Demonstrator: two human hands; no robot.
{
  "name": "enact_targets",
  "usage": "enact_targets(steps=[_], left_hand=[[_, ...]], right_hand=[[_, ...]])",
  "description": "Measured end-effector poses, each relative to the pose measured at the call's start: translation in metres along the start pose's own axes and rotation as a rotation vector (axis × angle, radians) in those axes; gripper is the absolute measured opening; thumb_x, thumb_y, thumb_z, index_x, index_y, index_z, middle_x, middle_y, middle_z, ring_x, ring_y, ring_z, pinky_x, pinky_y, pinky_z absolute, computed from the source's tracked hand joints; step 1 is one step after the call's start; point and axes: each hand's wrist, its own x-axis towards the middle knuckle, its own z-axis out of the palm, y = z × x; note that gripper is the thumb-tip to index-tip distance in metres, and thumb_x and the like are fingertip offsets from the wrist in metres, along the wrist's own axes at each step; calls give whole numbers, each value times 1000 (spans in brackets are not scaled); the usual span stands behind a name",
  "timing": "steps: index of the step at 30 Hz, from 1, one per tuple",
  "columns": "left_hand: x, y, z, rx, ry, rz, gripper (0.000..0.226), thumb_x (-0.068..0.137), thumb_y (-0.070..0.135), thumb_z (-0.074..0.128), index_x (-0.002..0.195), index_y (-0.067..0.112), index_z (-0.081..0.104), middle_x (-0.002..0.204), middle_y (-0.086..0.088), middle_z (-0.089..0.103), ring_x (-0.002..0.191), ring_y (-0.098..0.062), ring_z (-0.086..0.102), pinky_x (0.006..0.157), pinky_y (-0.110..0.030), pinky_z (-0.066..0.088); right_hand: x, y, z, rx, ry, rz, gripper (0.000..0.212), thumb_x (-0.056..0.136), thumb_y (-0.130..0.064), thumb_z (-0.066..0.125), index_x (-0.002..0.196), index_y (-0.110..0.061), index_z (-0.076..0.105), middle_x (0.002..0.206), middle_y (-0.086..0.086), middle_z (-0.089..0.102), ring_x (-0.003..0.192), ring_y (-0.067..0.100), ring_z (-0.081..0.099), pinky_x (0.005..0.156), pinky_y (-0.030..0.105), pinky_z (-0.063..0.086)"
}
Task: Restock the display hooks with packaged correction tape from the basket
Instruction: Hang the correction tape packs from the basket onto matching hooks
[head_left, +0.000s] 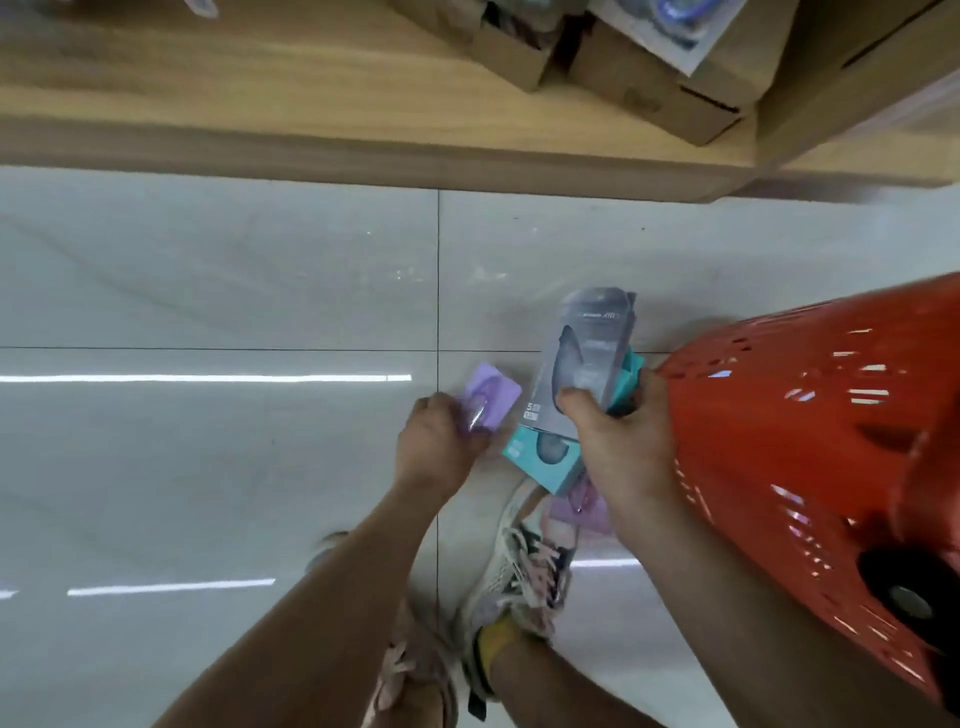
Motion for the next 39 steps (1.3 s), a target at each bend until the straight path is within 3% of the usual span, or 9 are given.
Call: enact_targets(steps=[6, 10, 17, 21, 25, 29, 33, 36, 39], left_hand=[[-133, 100, -193, -821, -84, -172, 34, 75, 43, 78, 91, 21, 59, 70, 3, 57, 49, -16, 46, 40, -19, 34], [-232, 177, -314, -907, -104, 21, 37, 67, 44, 69, 98, 24, 64, 80, 3, 62, 60, -13, 53, 44, -23, 39], [-377, 285, -454, -739, -159, 251, 39, 88, 27, 74, 118, 48, 61, 90, 11, 67, 69, -13, 57, 50, -26, 45], [-443, 329, -510, -687, 25, 396, 46, 81, 18, 79, 118, 41, 63, 108, 18, 69, 90, 1, 63, 69, -13, 49], [-498, 361, -553, -593, 82, 514, 55, 70, 48, 81, 121, 49, 59, 121, 21, 65, 110, -1, 62, 93, -28, 52], [-545, 378, -592, -483, -79, 643, 68, 65, 48, 77, 124, 65, 48, 132, 28, 53, 125, 0, 52, 105, -36, 47], [-575, 383, -617, -537, -168, 682, 83, 72, 5, 79, 137, 46, 47, 126, 8, 65, 110, -12, 63, 84, -27, 55], [-593, 390, -622, -689, -58, 616, 44, 66, 13, 77, 106, 31, 72, 93, -11, 74, 74, -17, 63, 64, -21, 50], [-599, 397, -623, -786, -32, 606, 21, 67, 19, 73, 88, 17, 77, 80, -12, 72, 64, -16, 57, 60, -19, 47]], right_hand=[[-76, -115, -58, 136, -278, -41, 75, 85, -8, 72, 133, -52, 36, 110, -13, 64, 89, -2, 69, 78, 27, 55], [-147, -216, -100, 166, -470, -147, 75, 88, -3, 65, 127, -63, 44, 121, -1, 68, 103, 16, 69, 90, 39, 56], [-275, -382, -186, 184, -633, -343, 54, 92, -2, 56, 128, -43, 54, 107, -17, 69, 88, -2, 63, 72, 11, 48], [-335, -451, -222, 271, -695, -383, 40, 83, -23, 55, 116, -45, 59, 108, -7, 68, 92, 12, 63, 78, 30, 47], [-398, -501, -253, 333, -628, -540, 45, 71, -51, 71, 112, -49, 54, 101, -18, 71, 88, 4, 67, 73, 19, 51], [-437, -534, -286, 413, -562, -665, 56, 63, -41, 80, 113, -41, 57, 99, -17, 71, 85, 5, 67, 69, 19, 52], [-456, -556, -309, 569, -490, -732, 54, 62, -40, 80, 111, -40, 57, 110, -5, 70, 95, 15, 68, 75, 27, 53], [-461, -570, -317, 640, -371, -778, 52, 64, -47, 79, 110, -43, 55, 111, -12, 67, 102, 18, 66, 83, 38, 54], [-465, -583, -317, 717, -337, -815, 51, 72, -35, 83, 113, -38, 53, 99, -25, 64, 90, 2, 64, 72, 20, 51]])
